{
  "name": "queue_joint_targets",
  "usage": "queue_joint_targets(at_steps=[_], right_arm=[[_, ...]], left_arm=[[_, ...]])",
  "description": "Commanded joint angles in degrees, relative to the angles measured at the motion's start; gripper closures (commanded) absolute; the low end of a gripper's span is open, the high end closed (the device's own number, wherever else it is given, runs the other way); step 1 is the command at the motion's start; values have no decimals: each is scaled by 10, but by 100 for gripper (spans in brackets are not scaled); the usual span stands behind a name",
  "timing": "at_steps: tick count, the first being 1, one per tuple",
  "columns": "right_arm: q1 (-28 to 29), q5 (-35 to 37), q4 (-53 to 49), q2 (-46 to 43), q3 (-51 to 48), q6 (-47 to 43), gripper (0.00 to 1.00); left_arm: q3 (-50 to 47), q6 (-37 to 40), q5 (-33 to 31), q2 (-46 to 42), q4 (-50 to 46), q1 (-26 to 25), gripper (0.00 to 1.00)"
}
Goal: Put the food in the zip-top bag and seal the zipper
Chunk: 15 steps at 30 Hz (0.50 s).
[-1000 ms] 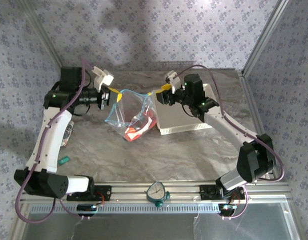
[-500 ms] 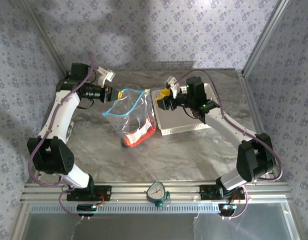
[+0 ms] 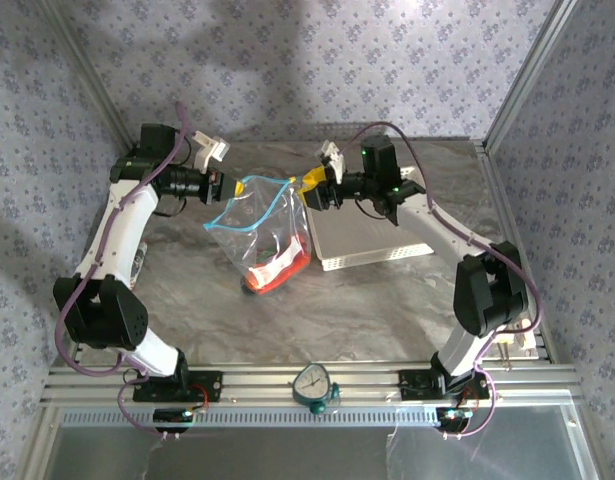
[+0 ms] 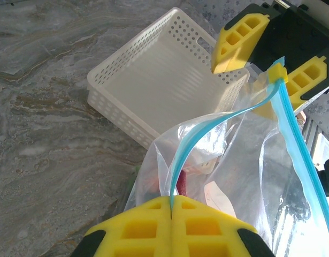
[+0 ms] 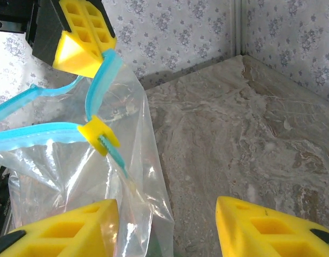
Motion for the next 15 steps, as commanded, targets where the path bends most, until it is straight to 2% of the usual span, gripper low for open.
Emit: queue_joint_targets(at_steps=[1,8,15], right_arm=[[6,-34,-25,17,30,-15,48],[16,-49,-29,26,49,-19,49],[25,-61,-40,32,68,-23,57]], left_arm=[[20,9,21,-2,-9,2,97],[23,6,25,4,-9,1,97],[27,5,23,9,-13,-5,97]])
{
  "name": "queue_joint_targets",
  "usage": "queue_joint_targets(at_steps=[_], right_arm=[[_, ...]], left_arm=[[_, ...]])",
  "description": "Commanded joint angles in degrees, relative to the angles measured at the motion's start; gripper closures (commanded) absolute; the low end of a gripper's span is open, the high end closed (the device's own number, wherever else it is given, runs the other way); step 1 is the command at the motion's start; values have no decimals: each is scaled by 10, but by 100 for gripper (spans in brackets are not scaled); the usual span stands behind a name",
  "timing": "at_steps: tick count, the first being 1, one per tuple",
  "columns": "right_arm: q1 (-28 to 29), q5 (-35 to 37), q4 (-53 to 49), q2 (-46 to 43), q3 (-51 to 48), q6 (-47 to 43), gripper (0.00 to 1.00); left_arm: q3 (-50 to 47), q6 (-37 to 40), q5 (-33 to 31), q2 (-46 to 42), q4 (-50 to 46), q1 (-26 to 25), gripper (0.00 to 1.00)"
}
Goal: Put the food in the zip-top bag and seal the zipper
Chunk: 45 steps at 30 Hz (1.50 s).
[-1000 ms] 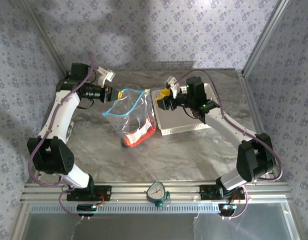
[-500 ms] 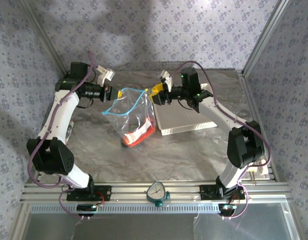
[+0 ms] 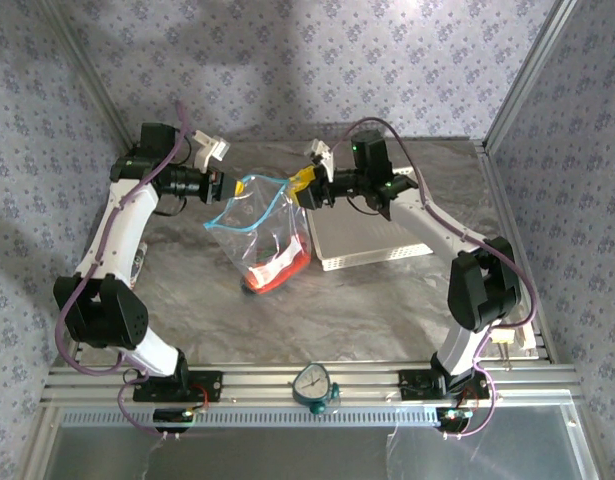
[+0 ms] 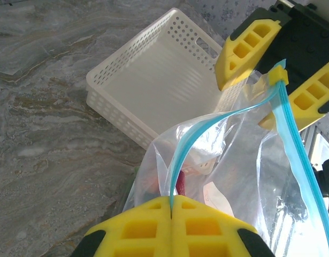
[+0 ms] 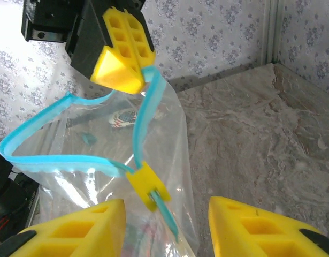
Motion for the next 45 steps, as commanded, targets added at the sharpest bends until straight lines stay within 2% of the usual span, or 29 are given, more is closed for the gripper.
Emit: queue_joint_targets(at_steps=[1,5,7,8,14,17,21,24,28,31,39,41,45], right_arm=[[6,-20,-26,11,27,-16,60],[13,5,-80,21,52,-29,73],[14,27,-106,23,64,-30,99],[13,35,-115,24,67,-30,100],[5,62,-80,-3,42,-5,100],[3,78,-56,-25,21,8,100],[0,112,-63,-37,16,21,100],[-5,120,-68,-34,16,28,100],[-11,123,-68,-23,22,43,100],[-18,119,-76,-12,36,51,100],[-21,108,-89,-5,49,48,100],[-21,105,-88,-5,49,48,100],[-21,100,-90,-4,48,48,100]], left_arm=[[20,4,21,5,-10,-5,97],[24,0,19,5,-7,-6,97],[25,-3,18,4,-5,-7,97],[24,-5,17,3,-4,-6,96],[8,-47,-10,-21,31,-7,93],[-22,-91,-69,-59,81,-6,89],[-80,-157,-174,-134,160,3,79],[-146,-206,-211,-200,225,19,66],[-229,-238,-211,-272,267,22,57],[-285,-251,-224,-308,276,22,55],[-401,-307,-269,-338,315,31,49],[-425,-331,-254,-339,338,41,47],[-466,-374,-184,-327,416,70,43]])
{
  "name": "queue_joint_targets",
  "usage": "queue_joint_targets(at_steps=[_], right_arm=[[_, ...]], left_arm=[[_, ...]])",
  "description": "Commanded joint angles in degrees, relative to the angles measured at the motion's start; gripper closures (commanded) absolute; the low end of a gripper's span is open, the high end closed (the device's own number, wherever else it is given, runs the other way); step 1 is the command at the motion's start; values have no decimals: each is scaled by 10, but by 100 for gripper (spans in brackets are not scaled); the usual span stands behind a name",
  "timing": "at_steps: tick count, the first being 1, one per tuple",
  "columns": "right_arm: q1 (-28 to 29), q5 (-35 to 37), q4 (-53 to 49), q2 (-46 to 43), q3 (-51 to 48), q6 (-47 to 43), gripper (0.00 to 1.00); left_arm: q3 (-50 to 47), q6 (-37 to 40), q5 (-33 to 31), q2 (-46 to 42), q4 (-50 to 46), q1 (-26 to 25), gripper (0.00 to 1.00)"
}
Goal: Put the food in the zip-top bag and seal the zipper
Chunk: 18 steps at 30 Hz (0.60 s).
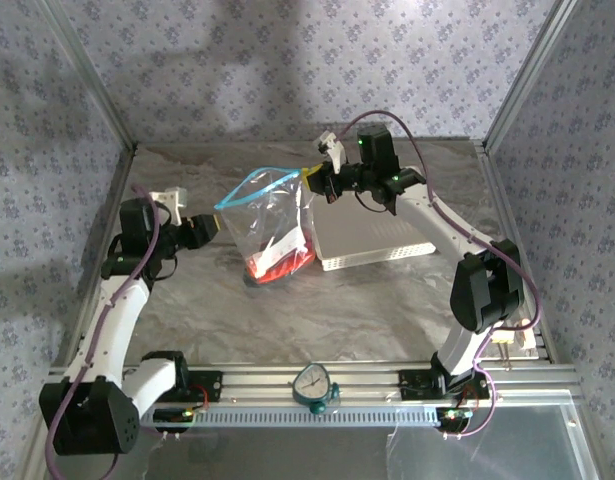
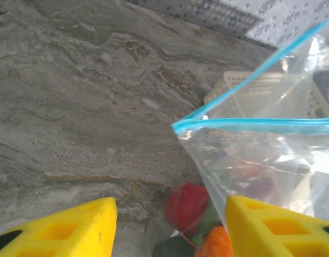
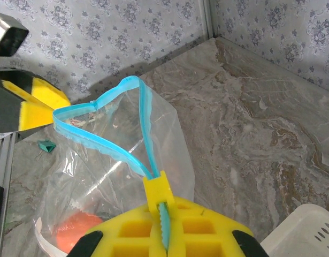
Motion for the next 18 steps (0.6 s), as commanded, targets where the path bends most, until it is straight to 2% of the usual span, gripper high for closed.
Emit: queue_joint_targets(at_steps=[1,10,18], right_arm=[[-2,-12,-13,5,22,9,100],[0,-17,-13,7,24,10,100],[2,-56,-26,8,35,10,100]], left_arm=[[-20,-56,72,7,104,22,43],[-53,-97,195,73,258,31,42],[-42,-88,211,128,278,32,42]])
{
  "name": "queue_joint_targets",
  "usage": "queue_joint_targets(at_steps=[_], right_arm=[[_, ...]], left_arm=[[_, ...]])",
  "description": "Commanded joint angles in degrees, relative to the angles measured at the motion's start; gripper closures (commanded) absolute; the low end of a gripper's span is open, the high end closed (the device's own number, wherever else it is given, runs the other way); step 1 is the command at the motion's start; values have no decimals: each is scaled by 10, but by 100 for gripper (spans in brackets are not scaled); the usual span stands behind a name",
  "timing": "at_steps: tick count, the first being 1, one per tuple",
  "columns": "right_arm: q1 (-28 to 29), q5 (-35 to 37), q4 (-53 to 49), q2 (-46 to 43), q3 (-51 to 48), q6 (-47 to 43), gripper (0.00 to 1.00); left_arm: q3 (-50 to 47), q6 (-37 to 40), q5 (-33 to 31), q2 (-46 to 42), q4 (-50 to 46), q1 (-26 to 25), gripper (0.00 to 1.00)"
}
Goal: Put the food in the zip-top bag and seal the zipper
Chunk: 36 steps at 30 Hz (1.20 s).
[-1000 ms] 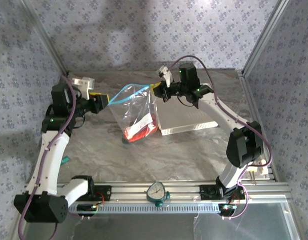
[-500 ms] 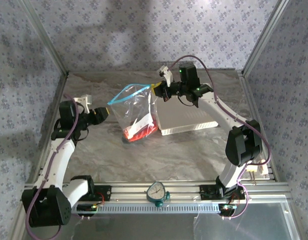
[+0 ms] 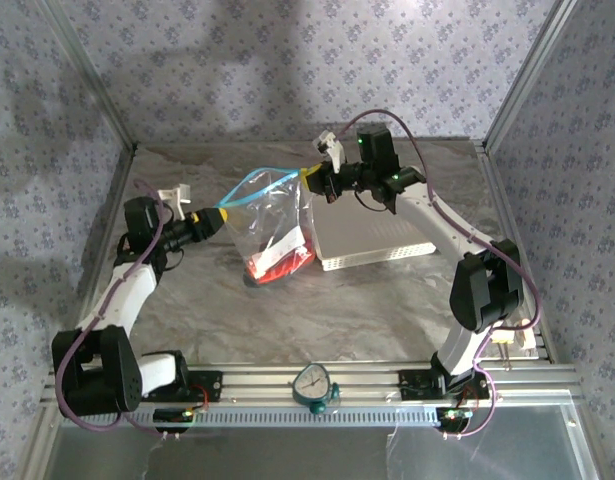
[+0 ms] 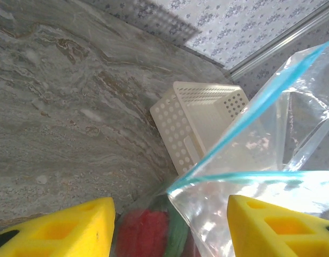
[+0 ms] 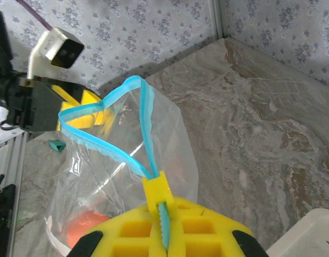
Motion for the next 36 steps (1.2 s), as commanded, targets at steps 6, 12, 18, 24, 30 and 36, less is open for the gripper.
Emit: queue_joint_targets(at_steps=[6,12,18,24,30,36], right_arm=[[9,-31,-47,16,45,-6,100],[11,-29,-57,26,56,-7,100],[12,-25,-61,27,61,-8,100],[11,-18,-68,28,65,-10,100],[10,-14,-75,30,68,-13,100],[7,10,-49,9,50,2,100]], left_arm=[[8,-27,60,29,111,2,42],[16,-36,83,49,146,1,43],[32,-31,105,67,144,-6,48],[40,-16,122,65,116,-8,59],[52,6,121,40,73,-7,66],[99,30,58,10,-31,-7,88]])
